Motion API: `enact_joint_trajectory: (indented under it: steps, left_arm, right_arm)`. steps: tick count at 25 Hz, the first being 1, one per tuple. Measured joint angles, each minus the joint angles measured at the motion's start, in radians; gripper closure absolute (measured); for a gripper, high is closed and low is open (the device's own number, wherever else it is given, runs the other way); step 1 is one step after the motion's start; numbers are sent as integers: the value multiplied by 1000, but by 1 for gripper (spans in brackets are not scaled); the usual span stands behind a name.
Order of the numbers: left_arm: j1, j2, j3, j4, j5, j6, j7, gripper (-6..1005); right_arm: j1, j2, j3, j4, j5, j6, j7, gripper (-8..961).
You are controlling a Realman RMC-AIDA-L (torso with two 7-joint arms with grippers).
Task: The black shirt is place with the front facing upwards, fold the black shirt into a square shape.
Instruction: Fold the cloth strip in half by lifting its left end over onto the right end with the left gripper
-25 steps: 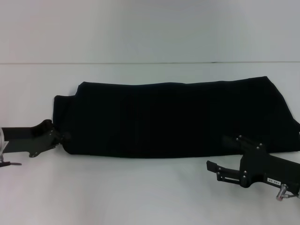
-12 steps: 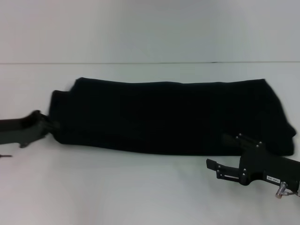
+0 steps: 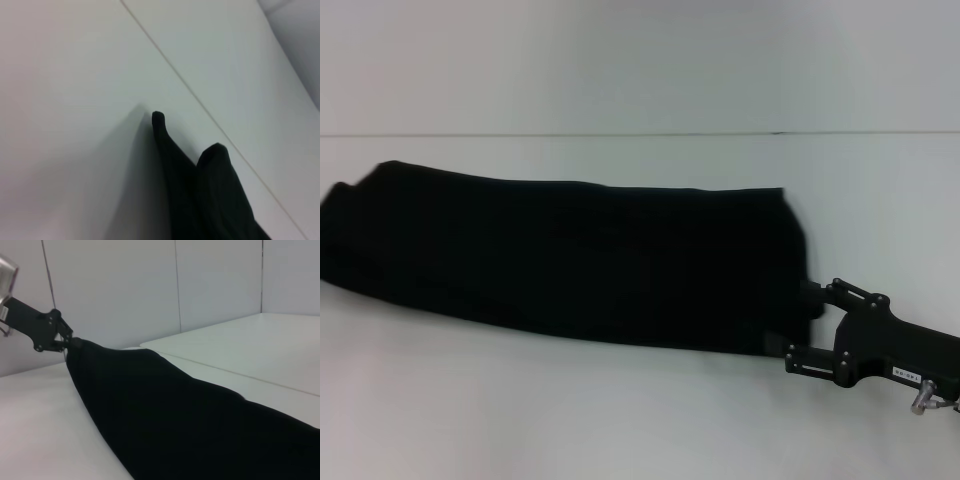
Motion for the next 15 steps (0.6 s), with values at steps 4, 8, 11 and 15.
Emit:
enact_joint_trajectory:
  steps: [4,8,11,15]
  left_arm:
    - [9,9,-31,9,4,10,-4,937]
    - [-3,8,-41,2,-9,48,-4,937]
    - [-28,3,-46,6,-56,105,-3,937]
    - [-111,-15,-23,16,-147,184,5,936]
  right_arm:
    - [-1,1,0,0,0,1,0,26]
    - [-6,2,6,0,0,1,0,26]
    - [-12,1,22,1,0,1,0,26]
    - [-23,0,40,3,0,0,0,26]
